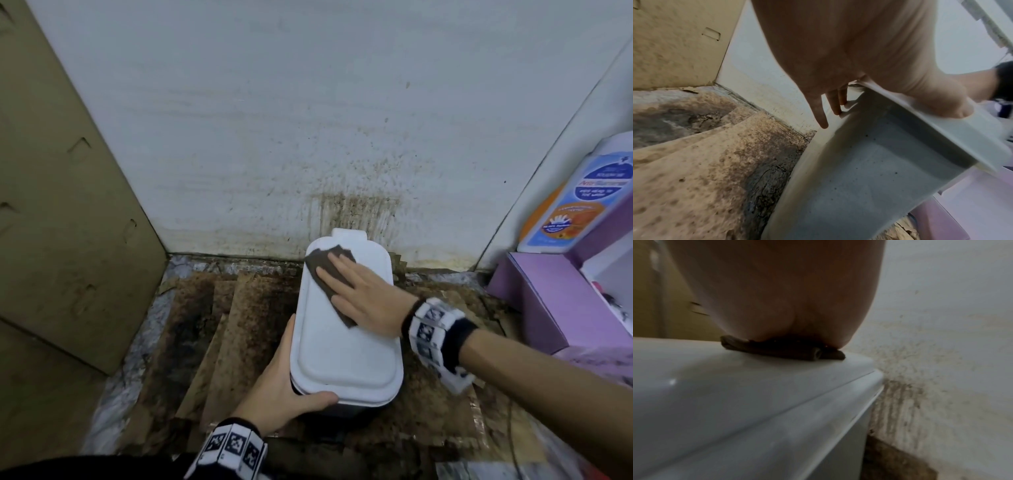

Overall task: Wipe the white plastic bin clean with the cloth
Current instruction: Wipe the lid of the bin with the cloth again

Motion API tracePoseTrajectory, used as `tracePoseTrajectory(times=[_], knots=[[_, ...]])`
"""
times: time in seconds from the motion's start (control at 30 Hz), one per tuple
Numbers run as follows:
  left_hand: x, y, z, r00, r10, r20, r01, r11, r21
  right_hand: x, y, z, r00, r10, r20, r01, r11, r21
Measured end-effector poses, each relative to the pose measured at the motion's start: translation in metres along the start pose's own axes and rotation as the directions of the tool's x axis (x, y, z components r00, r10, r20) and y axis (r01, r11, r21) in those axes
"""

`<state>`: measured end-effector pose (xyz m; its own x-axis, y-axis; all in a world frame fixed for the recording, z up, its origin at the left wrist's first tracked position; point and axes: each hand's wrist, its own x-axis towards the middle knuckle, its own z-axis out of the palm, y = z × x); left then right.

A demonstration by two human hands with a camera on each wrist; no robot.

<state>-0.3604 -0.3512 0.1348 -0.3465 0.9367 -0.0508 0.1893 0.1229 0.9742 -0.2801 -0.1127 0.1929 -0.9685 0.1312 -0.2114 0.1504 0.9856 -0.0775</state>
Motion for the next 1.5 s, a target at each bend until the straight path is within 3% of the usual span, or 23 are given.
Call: tracePoseTrajectory(times=[0.17,0.37,0.57,0.7,0.87,1.0,1.27,1.33,1.4,1.47,1.5], knots=[[0.001,-0.006,0.003,1.0,0.028,-0.013,-0.028,0.999,0.047,-0.076,-0.069,0.019,0.989,-0.133,-0.059,0.136,0.99,0.045],[0.001,-0.009,0.003,0.999,0.023,-0.024,-0.022,0.999,0.031,-0.056,-0.046,0.014,0.985,-0.157,-0.071,0.16,0.986,0.045],[0.001,-0.004,0.002,0.999,-0.036,-0.009,0.036,0.999,0.019,0.001,0.036,-0.003,0.989,0.109,-0.1,-0.101,0.992,0.081],[0.002,-0.003,0.002,0.999,-0.041,-0.002,0.041,0.999,0.032,-0.004,0.03,0.007,0.972,0.214,-0.095,-0.196,0.965,0.175],[0.002,-0.004,0.002,1.0,-0.023,0.002,0.022,0.999,0.038,-0.062,-0.038,0.029,0.974,0.091,-0.206,-0.061,0.987,0.15],[0.002,-0.009,0.001,1.0,-0.029,-0.002,0.029,0.997,0.07,-0.096,-0.068,0.039,0.975,0.01,-0.222,0.024,0.988,0.151],[0.002,0.003,0.002,1.0,-0.006,-0.007,0.007,0.996,0.088,-0.057,-0.01,0.018,0.988,-0.051,-0.148,0.077,0.981,0.18],[0.001,0.003,-0.001,0.998,-0.056,-0.007,0.056,0.99,0.129,-0.039,0.003,0.01,0.992,-0.016,-0.122,0.034,0.987,0.155],[0.001,0.006,-0.009,0.986,-0.163,-0.031,0.165,0.942,0.292,-0.031,0.006,0.006,0.994,-0.004,-0.108,0.015,0.995,0.096],[0.005,0.016,-0.017,0.946,-0.302,-0.117,0.323,0.857,0.401,-0.036,0.0,0.009,0.982,0.054,-0.178,-0.039,0.996,0.086],[0.01,0.025,-0.021,0.933,-0.313,-0.176,0.358,0.851,0.384,-0.043,-0.006,0.014,0.96,0.139,-0.244,-0.1,0.981,0.168]])
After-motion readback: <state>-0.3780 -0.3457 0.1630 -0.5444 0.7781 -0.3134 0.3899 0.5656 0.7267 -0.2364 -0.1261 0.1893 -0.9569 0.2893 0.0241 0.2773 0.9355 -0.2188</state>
